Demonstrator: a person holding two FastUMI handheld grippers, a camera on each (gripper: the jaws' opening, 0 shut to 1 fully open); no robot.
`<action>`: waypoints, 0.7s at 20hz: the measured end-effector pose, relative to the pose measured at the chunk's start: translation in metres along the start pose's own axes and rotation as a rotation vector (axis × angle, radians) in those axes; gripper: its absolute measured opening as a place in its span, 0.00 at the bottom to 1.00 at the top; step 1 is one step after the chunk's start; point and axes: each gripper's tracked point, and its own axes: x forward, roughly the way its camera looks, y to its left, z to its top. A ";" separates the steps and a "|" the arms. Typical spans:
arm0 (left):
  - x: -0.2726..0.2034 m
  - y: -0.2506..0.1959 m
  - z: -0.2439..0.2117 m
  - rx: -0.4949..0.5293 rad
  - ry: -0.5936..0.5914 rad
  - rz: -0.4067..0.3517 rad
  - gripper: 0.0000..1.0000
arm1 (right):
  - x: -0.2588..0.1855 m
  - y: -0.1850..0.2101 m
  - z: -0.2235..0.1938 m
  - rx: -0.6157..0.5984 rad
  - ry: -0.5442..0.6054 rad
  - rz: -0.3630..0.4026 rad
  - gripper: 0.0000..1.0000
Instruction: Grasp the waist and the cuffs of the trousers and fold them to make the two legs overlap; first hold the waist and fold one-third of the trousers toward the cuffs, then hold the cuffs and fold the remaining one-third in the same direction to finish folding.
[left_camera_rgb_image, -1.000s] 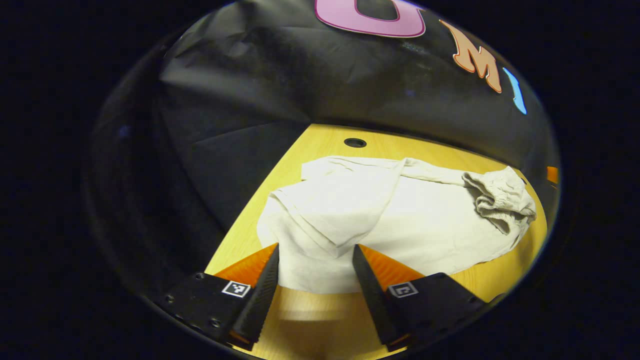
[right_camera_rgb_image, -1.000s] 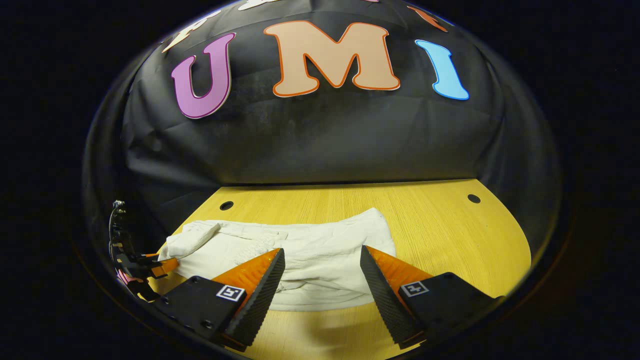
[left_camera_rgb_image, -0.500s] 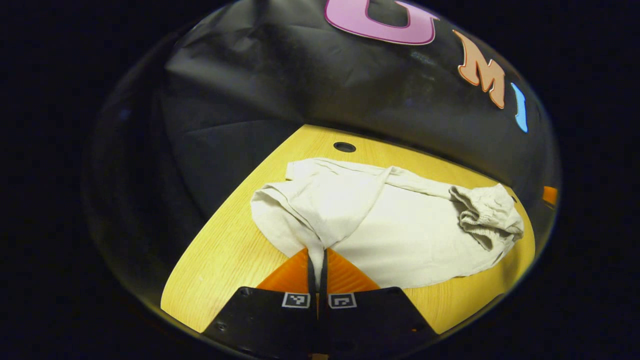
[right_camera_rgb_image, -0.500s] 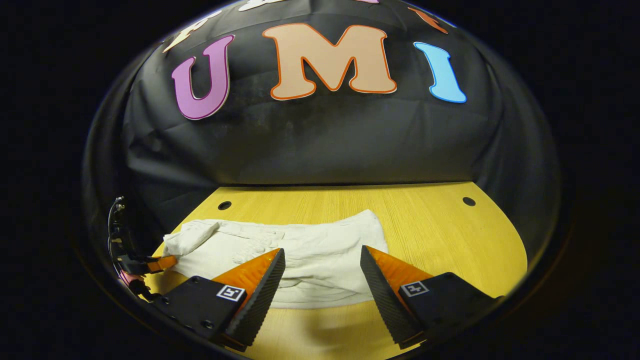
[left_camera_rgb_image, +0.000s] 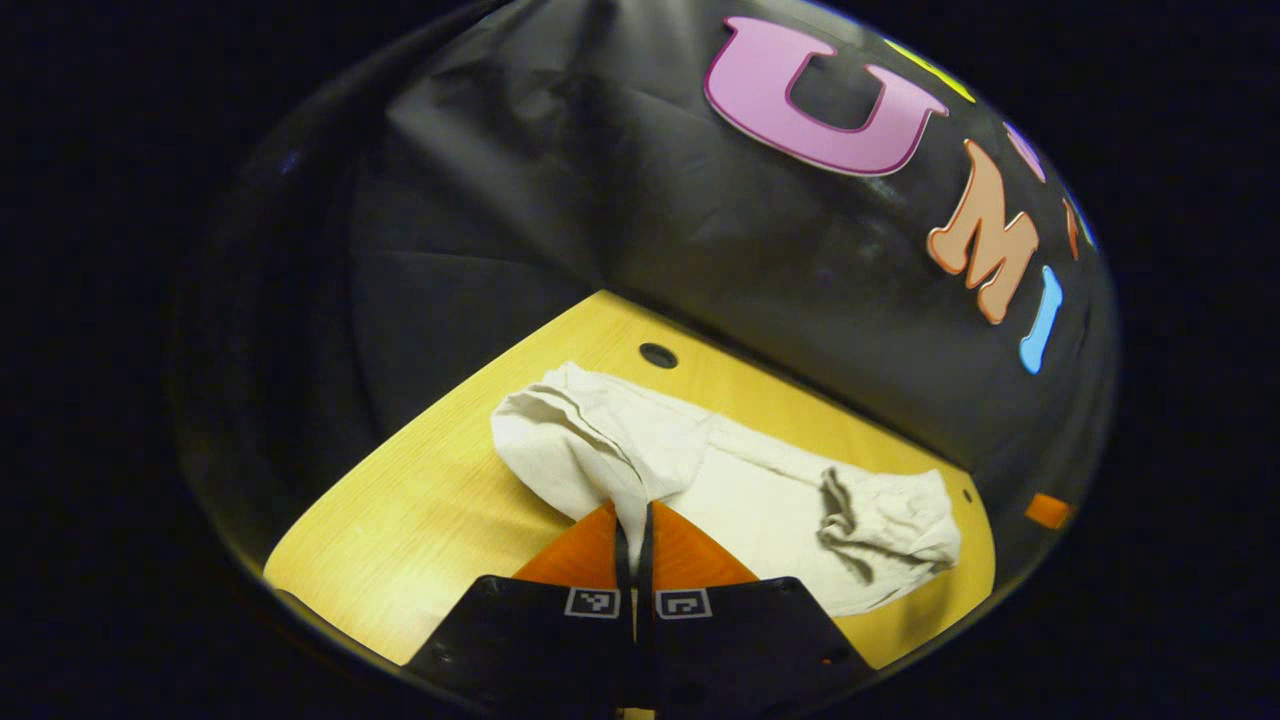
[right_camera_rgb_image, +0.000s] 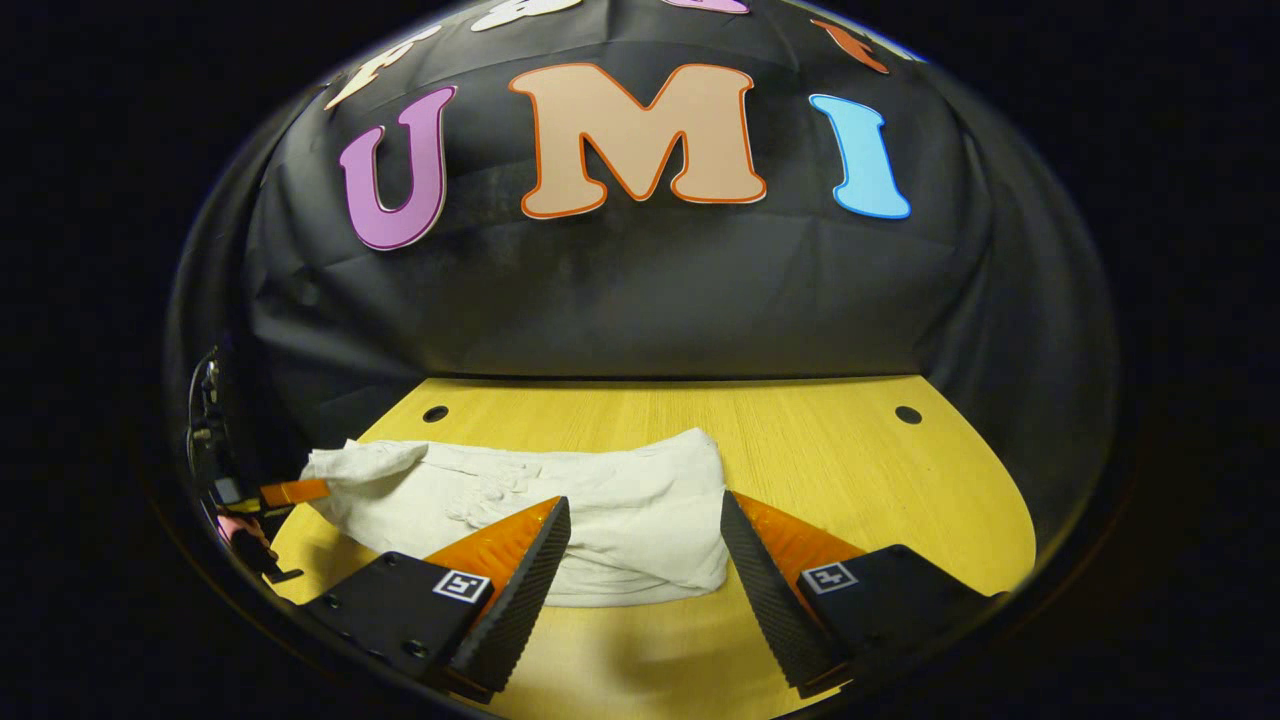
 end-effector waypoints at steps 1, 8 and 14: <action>-0.001 -0.018 0.008 0.000 -0.016 -0.025 0.00 | -0.003 -0.005 0.000 -0.001 -0.001 0.001 0.97; 0.001 -0.161 0.045 0.100 -0.102 -0.199 0.00 | -0.020 -0.047 0.002 0.016 -0.008 0.009 0.97; 0.000 -0.296 0.015 0.270 -0.081 -0.384 0.00 | -0.027 -0.094 0.003 0.007 -0.009 0.002 0.97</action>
